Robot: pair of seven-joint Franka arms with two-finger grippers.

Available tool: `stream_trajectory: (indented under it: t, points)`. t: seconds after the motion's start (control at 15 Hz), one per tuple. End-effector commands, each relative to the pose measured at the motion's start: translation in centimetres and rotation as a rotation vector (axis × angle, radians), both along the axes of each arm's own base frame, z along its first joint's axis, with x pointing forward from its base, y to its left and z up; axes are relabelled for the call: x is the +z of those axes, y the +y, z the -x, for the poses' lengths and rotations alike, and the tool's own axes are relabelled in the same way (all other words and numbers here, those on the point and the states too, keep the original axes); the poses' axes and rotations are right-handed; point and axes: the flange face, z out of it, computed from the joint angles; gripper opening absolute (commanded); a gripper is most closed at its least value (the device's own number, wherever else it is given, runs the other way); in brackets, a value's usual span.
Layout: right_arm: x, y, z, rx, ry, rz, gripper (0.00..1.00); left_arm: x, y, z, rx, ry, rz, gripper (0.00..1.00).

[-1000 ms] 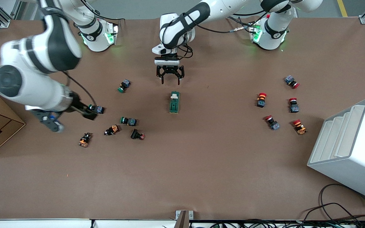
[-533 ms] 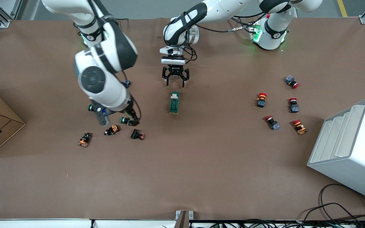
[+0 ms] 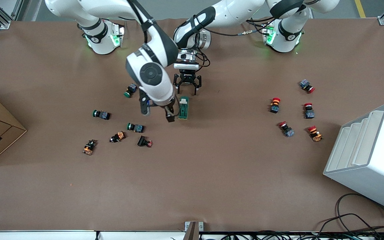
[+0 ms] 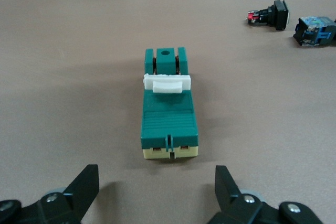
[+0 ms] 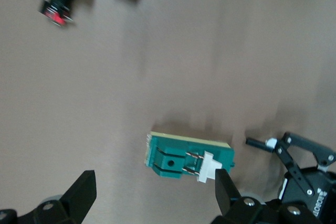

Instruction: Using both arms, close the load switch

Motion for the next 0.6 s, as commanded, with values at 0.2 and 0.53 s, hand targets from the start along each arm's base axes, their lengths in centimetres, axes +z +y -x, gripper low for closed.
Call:
stream_trajectory:
  t: [0.2, 0.53]
  points:
    - [-3.3, 1.5, 4.6, -0.052, -0.055, -0.035, 1.0, 0.0, -0.2, -0.1, -0.001, -0.022, 0.011, 0.98]
    - [-6.7, 2.6, 5.4, -0.035, -0.07, -0.029, 1.0, 0.0, -0.2, -0.2, 0.001, -0.022, 0.012, 0.98]
